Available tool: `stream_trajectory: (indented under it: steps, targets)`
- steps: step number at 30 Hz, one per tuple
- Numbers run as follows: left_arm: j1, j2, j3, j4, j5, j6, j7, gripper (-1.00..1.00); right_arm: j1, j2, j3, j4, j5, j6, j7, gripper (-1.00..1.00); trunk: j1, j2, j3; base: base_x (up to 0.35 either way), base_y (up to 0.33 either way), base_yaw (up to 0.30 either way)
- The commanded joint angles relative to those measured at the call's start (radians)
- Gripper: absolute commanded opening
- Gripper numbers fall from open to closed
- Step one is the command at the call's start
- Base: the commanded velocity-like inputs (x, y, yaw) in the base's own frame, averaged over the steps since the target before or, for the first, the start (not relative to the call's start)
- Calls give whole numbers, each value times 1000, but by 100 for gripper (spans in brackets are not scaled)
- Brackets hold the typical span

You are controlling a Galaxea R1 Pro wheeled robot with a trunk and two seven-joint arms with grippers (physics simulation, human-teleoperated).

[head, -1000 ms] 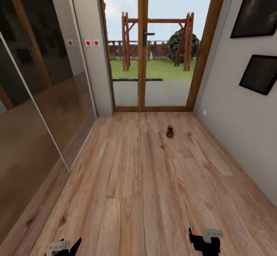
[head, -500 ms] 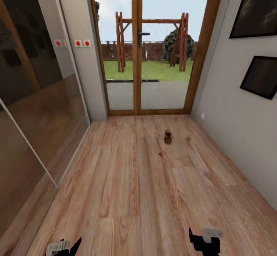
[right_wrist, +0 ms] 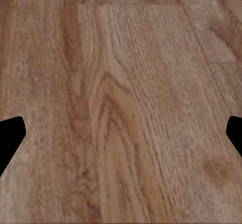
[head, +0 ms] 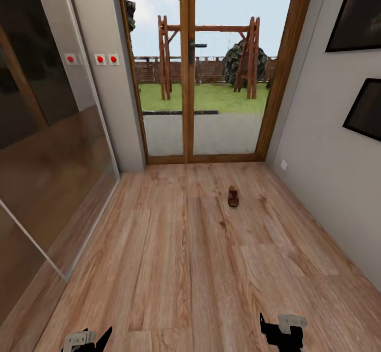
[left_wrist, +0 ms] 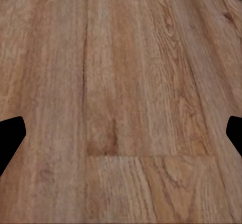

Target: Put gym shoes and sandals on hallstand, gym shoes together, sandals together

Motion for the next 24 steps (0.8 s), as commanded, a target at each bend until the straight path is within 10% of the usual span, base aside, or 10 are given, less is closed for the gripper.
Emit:
stream_trajectory:
  steps: [1, 24]
  targets:
    - [-1, 0, 6, 1, 1, 0, -8, 100, -1, 0, -5, 1, 11, -3, -5, 100, 0, 0, -1, 339, 0, 0]
    - [-1, 0, 6, 1, 1, -1, -8, 100, -1, 0, -5, 1, 11, -3, -4, 100, 0, 0, -1, 339, 0, 0]
